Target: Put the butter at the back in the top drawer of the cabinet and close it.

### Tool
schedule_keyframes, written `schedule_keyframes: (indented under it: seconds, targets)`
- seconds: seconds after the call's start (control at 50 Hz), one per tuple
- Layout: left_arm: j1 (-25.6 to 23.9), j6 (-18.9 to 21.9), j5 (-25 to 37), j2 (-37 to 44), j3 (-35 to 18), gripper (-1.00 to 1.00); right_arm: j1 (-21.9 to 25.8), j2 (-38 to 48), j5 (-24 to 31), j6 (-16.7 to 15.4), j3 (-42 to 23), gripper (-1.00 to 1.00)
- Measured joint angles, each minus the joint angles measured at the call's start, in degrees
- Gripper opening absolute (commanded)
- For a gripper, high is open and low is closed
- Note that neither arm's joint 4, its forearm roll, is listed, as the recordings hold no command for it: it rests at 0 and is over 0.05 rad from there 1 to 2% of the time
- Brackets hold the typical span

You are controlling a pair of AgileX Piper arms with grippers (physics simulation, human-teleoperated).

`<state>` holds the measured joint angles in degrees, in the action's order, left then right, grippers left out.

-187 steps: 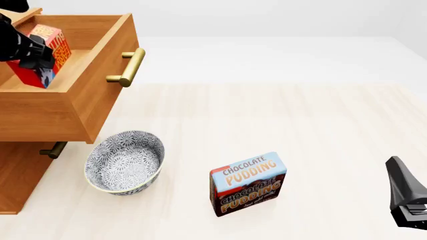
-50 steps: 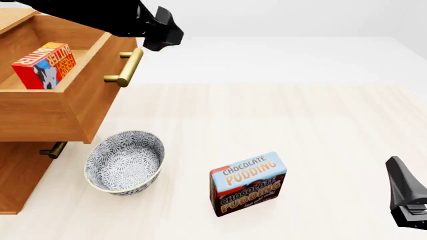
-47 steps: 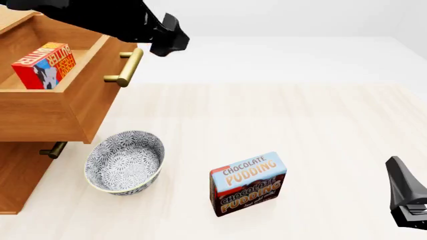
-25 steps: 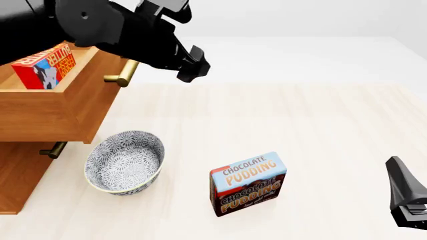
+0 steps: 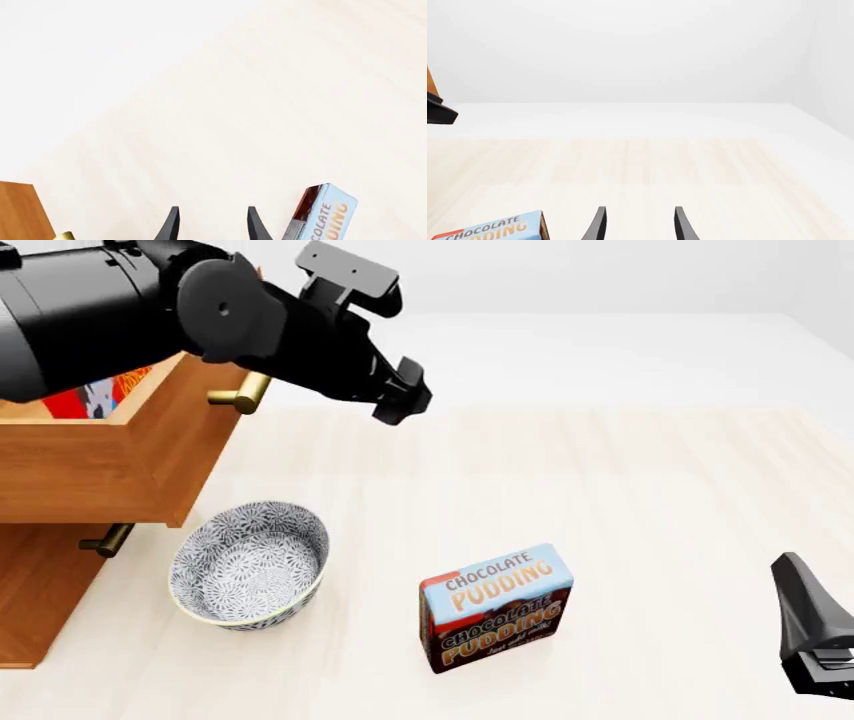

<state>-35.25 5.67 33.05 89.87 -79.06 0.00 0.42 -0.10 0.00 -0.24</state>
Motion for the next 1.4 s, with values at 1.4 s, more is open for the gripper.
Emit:
schedule_keyframes:
  seconds: [1.4]
  targets:
    - [10.07, 3.79, -6.58, -2.24, 9.9, 1.0, 0.0, 0.0, 0.0, 0.0, 0.0, 1.0]
